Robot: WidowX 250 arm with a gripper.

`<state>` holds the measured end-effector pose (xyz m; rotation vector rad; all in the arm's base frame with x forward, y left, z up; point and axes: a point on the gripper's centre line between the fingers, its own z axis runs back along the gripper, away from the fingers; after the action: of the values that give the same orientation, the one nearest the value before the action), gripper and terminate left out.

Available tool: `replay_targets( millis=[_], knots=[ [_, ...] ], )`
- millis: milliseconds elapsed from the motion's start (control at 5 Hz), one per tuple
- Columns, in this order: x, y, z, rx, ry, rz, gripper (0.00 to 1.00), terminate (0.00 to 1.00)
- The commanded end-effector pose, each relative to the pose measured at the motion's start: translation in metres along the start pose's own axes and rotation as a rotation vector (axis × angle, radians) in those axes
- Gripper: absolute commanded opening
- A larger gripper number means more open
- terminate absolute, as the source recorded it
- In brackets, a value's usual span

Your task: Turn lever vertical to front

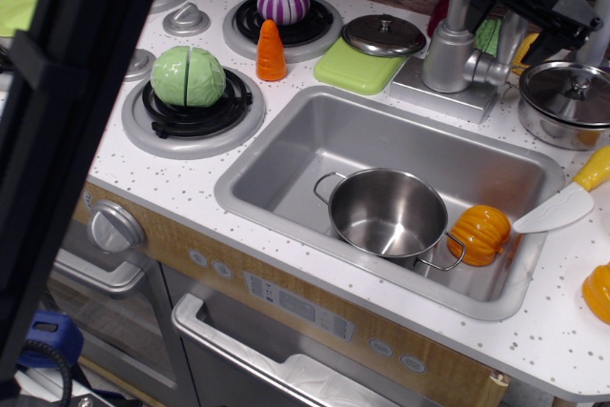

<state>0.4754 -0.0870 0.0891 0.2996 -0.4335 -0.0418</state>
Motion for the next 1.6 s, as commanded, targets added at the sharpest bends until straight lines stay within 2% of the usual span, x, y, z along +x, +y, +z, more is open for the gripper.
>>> replay_targets(
  millis=[0,200,400,600,800,1200,1400],
  knots=[
    [0.035,0.021,0.022,-0.023,-0.137,0.047,1.00,0.00],
    [0.041,0.020,0.018,-0.035,-0.147,0.045,1.00,0.00],
    [0.043,0.016,0.015,-0.035,-0.154,0.063,0.00,0.00],
    [0.040,0.009,0.014,-0.042,-0.147,0.080,0.00,0.00],
    [0.031,0.000,0.024,-0.040,-0.115,0.108,0.00,0.00],
    [0.001,-0.017,0.045,-0.063,-0.015,0.167,0.00,0.00],
    [-0.010,-0.011,0.041,-0.148,0.053,0.186,0.00,0.00]
  ],
)
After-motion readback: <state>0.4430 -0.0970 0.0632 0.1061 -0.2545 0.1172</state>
